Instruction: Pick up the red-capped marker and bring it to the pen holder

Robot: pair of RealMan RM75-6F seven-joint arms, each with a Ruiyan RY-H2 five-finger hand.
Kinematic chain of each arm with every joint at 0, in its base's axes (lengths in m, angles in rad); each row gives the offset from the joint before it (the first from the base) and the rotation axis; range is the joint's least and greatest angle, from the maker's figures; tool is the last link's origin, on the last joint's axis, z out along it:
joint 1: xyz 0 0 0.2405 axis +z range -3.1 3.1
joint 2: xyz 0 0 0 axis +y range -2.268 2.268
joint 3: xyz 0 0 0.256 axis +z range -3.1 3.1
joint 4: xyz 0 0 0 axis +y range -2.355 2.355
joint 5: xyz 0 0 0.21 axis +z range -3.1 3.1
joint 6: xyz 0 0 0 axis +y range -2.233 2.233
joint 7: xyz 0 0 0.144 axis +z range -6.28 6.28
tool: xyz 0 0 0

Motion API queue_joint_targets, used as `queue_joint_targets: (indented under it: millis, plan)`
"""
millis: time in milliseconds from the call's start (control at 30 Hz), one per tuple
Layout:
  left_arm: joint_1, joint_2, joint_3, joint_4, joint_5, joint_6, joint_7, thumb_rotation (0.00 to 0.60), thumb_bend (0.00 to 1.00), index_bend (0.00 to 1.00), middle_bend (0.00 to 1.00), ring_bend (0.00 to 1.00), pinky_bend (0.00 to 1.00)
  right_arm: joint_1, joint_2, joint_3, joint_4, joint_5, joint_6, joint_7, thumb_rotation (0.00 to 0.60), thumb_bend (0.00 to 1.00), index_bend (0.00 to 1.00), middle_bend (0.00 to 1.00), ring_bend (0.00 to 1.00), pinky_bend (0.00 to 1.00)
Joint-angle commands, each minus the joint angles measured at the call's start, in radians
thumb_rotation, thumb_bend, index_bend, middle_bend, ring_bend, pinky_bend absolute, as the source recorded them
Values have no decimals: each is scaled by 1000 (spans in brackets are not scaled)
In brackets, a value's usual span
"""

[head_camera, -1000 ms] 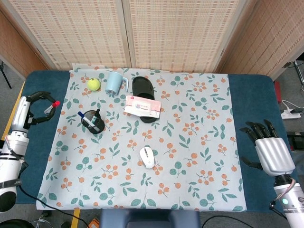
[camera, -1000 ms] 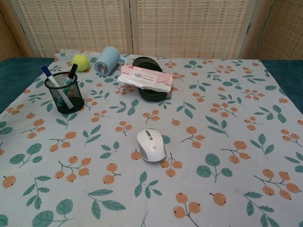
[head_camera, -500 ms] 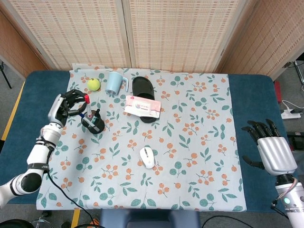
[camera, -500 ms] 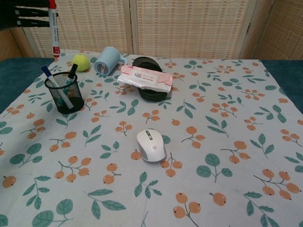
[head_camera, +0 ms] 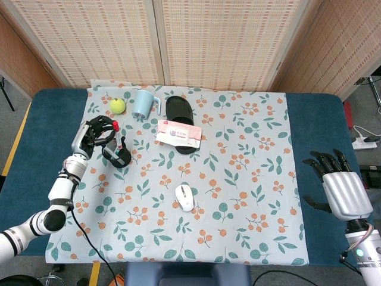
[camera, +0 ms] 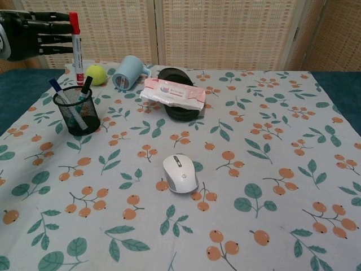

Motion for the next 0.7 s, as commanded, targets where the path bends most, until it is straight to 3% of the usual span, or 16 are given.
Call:
queue_joint_targets:
  millis: [33, 333, 400, 467, 567, 700]
  plan:
    - [-8, -36, 9, 67, 39, -21, -25, 600, 372, 577, 579, 236, 252, 1, -3, -1, -1, 3, -3, -5, 600, 98, 242, 128, 127, 16]
    - [0, -61, 14, 155, 122, -57, -102, 600, 371, 551, 544, 197, 245, 5, -10, 1, -1, 15, -5, -21, 600, 97, 241, 128, 127, 16]
    - [5, -58, 15, 153, 153, -66, -129, 600, 372, 492, 445, 144, 226, 6, -11, 0, -2, 15, -8, -24, 600, 98, 241, 128, 127, 16]
    - [4, -57, 19, 160, 189, -79, -157, 600, 372, 370, 286, 69, 191, 6, -11, -1, -5, 13, -8, -26, 600, 98, 241, 128, 126, 16]
    - [4, -62, 21, 175, 224, -85, -196, 600, 371, 220, 155, 7, 153, 3, -9, 0, -7, 10, -1, -25, 600, 98, 240, 128, 127, 16]
    - [-1, -72, 36, 208, 256, -91, -223, 600, 371, 159, 101, 0, 133, -1, -7, 0, -7, 3, 6, -19, 600, 98, 240, 128, 127, 16]
